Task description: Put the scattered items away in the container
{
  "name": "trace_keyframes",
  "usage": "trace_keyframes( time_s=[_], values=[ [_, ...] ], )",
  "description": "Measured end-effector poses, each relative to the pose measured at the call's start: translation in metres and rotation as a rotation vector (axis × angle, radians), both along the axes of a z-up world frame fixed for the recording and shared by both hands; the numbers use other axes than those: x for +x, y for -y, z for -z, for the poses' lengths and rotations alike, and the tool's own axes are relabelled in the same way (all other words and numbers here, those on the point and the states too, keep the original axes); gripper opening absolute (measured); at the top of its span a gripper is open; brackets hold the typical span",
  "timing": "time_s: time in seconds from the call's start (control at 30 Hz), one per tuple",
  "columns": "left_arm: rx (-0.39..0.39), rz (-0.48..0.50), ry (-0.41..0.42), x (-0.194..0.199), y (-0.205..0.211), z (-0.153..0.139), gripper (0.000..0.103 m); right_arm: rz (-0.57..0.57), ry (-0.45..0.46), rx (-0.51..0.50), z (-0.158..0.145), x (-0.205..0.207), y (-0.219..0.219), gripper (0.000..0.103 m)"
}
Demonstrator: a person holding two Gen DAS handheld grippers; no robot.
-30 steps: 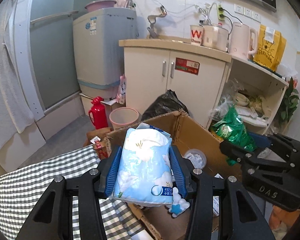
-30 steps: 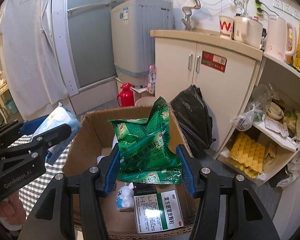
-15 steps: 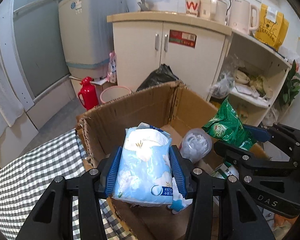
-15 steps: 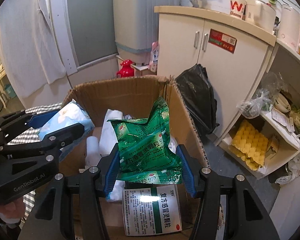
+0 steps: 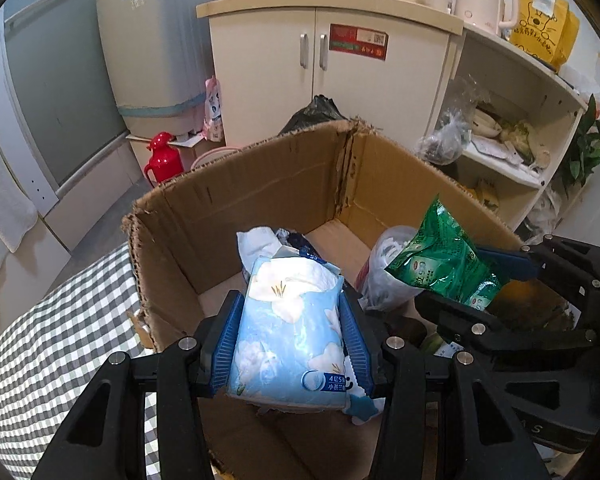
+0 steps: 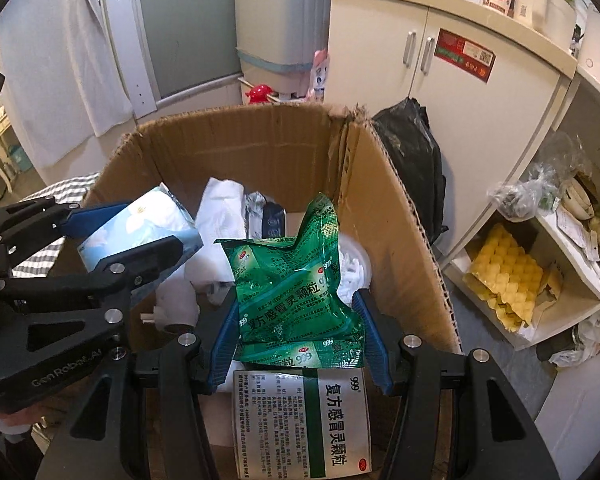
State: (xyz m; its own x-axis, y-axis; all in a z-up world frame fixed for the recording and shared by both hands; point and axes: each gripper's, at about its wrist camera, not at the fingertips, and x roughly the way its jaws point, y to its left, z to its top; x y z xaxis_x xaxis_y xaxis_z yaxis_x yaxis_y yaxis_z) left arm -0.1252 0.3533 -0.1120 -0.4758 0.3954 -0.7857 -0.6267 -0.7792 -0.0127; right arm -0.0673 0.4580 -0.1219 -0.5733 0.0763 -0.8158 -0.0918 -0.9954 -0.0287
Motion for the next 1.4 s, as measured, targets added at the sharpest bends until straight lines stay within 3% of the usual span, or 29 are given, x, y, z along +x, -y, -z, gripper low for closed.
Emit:
trace_keyframes(
  time_s=[0.3, 0.47, 0.7, 1.2, 1.4],
  values=[
    [-0.011, -0.012, 0.0, -0.002, 0.0, -0.001, 0.053, 0.008, -0.009, -0.006, 0.0, 0.002, 0.0, 0.057],
    [0.008, -0.022, -0.009, -0.001, 0.006, -0.01, 0.058, 0.025, -0.046, -0.009, -0.011, 0.006, 0.0, 0.063],
    [0.045, -0.037, -0.05, 0.005, 0.015, -0.033, 0.06, 0.047, -0.122, -0.009, -0.033, 0.016, 0.002, 0.063],
    [0.101, -0.13, -0.148, 0.025, 0.063, -0.076, 0.061, 0.069, -0.295, -0.04, -0.079, 0.042, 0.016, 0.063],
    [0.128, -0.188, -0.193, 0.036, 0.092, -0.092, 0.061, 0.034, -0.332, -0.051, -0.089, 0.049, 0.034, 0.067]
  ],
)
